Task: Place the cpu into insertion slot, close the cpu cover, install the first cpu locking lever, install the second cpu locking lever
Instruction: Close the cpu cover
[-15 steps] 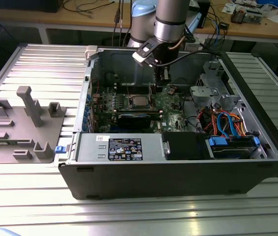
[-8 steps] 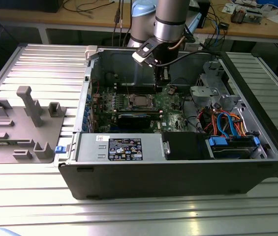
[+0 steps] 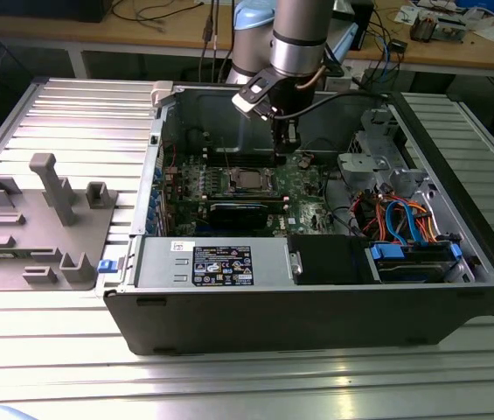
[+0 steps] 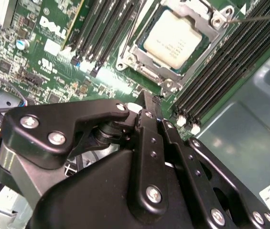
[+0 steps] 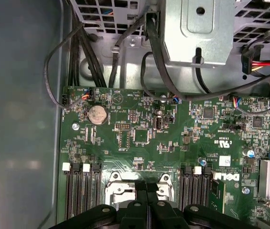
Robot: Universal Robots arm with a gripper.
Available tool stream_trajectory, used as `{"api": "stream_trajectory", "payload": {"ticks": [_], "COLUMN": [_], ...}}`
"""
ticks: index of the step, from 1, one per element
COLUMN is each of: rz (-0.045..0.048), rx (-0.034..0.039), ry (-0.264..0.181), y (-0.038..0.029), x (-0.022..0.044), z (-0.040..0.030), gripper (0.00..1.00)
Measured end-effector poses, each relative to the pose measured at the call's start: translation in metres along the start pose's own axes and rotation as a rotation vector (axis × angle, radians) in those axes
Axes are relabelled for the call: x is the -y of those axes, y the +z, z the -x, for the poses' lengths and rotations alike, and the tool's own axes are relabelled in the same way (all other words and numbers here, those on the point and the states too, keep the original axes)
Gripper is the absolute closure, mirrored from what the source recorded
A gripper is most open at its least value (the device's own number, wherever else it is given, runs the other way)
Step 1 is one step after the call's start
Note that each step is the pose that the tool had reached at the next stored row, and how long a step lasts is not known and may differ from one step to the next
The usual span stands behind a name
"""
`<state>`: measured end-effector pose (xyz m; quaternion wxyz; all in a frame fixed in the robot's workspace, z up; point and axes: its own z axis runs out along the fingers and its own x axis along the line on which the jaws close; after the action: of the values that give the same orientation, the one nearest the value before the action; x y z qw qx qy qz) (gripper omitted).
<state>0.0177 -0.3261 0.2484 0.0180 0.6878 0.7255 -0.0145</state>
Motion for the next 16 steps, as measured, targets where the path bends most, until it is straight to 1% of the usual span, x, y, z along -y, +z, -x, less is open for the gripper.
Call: {"api": "stream_trajectory", "payload": {"ticks": [3, 4, 6, 7, 9, 13, 16], "rz": [-0.0019, -0.0039, -0.0046, -0.0046, -0.0055, -0.0065, -0.0069], "rx": [0.0001, 0.0000, -0.0001, -0.0002, -0.0002, -0.0002, -0.0002], "ry": [0.010, 0.010, 0.010, 0.010, 0.010, 0.010, 0.010], "y": [0.0038, 0.0053, 0.0065, 0.0078, 0.0090, 0.0119, 0.0147], "x": [0.0024, 0.0086, 0.0160, 0.0230, 0.0295, 0.0345, 0.0408], "z": [0.0013, 0.0020, 0.0024, 0.0021, 0.0018, 0.0028, 0.0029], "gripper": [0.89, 0.89, 0.89, 0.89, 0.89, 0.89, 0.89]}}
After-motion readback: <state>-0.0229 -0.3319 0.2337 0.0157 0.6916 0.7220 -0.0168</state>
